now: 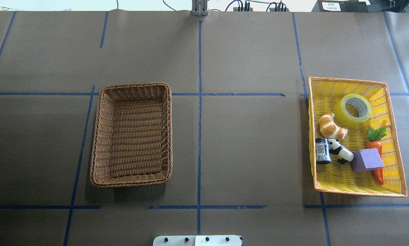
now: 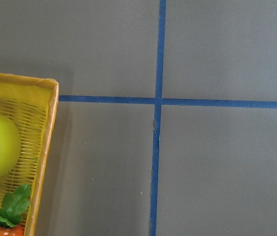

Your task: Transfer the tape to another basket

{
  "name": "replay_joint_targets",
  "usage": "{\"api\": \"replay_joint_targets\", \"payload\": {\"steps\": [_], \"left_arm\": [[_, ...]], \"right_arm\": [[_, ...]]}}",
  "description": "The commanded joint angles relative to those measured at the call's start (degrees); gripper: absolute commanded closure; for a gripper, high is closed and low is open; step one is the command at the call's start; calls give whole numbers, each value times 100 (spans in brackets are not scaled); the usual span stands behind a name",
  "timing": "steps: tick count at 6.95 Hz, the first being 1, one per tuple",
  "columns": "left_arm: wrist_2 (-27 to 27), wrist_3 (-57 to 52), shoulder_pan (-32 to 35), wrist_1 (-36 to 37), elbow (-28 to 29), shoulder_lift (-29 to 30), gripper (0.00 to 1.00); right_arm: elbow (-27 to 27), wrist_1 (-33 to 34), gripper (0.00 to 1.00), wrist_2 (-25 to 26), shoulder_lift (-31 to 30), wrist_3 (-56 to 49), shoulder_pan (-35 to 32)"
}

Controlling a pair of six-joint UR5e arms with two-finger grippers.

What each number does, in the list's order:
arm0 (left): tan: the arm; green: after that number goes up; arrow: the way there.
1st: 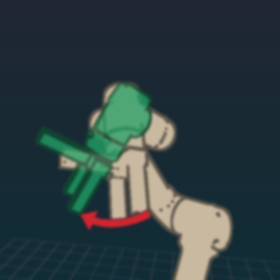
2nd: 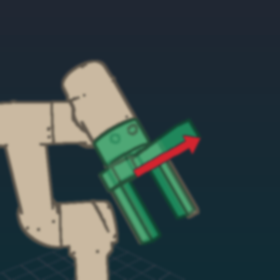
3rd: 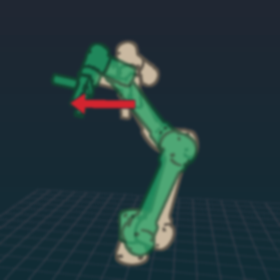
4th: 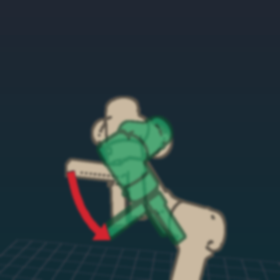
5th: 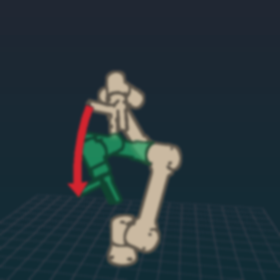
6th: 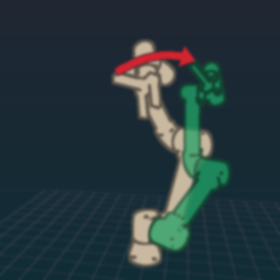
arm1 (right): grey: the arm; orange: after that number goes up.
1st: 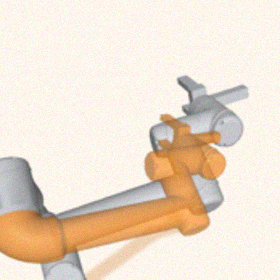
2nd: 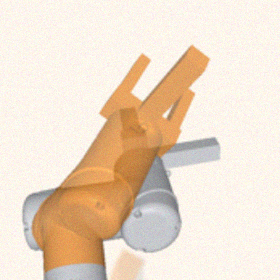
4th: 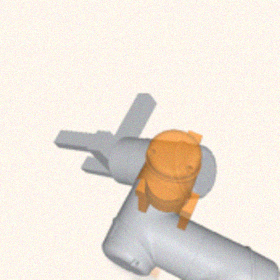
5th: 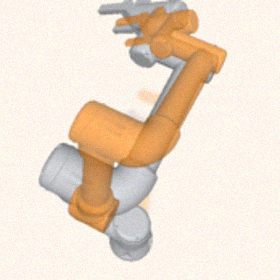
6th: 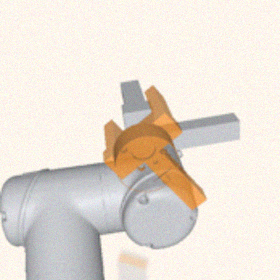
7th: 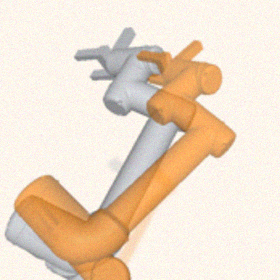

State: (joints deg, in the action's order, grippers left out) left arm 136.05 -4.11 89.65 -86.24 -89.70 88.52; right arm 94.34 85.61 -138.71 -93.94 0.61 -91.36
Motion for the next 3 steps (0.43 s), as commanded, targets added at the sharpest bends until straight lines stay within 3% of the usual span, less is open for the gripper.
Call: {"api": "replay_joint_targets", "payload": {"steps": [1,3], "left_arm": [[1,7,0,2,-21,7,0],[1,7,0,-7,-21,7,0]], "right_arm": [[-3,-1,0,2,-2,1,4],[32,-10,0,2,50,10,4]]}}
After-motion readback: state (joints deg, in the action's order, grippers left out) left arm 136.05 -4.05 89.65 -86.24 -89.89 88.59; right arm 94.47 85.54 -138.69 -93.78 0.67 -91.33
